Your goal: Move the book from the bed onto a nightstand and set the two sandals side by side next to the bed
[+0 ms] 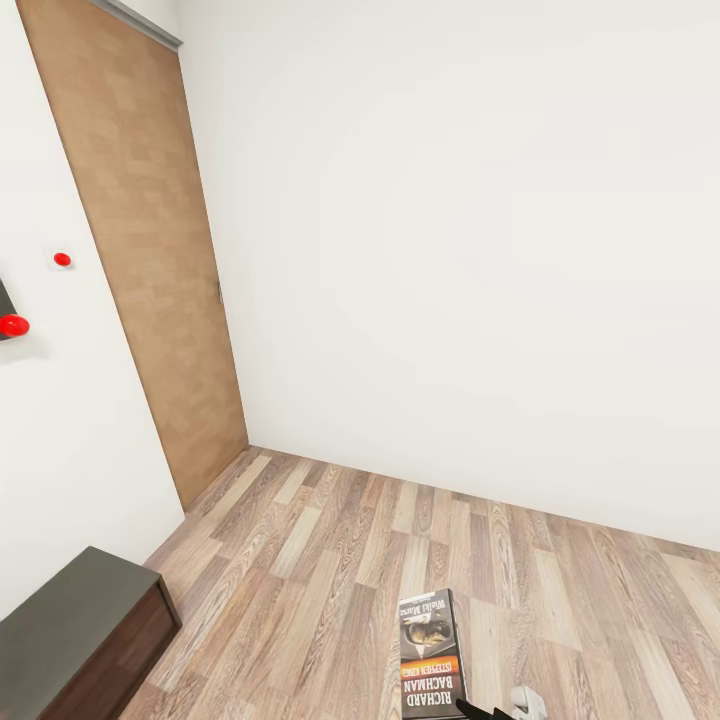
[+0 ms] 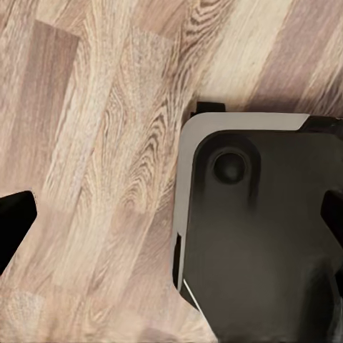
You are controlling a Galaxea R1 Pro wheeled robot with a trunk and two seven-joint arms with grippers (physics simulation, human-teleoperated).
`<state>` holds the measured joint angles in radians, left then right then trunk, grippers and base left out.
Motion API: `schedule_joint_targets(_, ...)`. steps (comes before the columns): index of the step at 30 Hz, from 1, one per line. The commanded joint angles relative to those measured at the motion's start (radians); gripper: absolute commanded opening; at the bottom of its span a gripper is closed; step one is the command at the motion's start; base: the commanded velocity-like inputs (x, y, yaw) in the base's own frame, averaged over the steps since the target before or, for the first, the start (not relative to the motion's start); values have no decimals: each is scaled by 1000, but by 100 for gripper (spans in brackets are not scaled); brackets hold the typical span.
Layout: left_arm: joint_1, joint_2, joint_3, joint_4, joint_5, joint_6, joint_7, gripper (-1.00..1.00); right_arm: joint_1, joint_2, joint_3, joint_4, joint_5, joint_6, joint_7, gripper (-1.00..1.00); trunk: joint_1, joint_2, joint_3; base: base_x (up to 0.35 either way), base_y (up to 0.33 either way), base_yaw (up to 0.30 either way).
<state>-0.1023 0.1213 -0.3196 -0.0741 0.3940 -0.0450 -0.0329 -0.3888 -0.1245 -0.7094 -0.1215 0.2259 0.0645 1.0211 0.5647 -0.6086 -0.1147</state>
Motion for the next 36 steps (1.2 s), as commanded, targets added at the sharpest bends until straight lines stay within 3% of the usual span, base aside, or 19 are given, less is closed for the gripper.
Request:
schedule_joint_targets(1, 8, 1, -8, 1, 11, -4, -4, 100, -1, 0, -9, -1, 7, 7, 4, -100, 0, -1, -2, 0, 0, 0)
schedule_joint_targets(14, 77, -6, -15, 6, 5, -80, -5, 100, -1, 0, -9, -1, 7, 5, 4, -100, -7, 13, 5, 0, 0, 0)
schedule_joint_targets(21, 86, -6, -16, 7, 4, -87, -5, 100, -1, -1, -10, -1, 5, 2, 5, -100, -34, 62, 27, 0, 0, 0)
schedule_joint_targets(36, 90, -7, -18, 7, 4, -88, -5, 100, -1, -1, -16, -1, 3, -16, 6, -100, -34, 62, 27, 0, 0, 0)
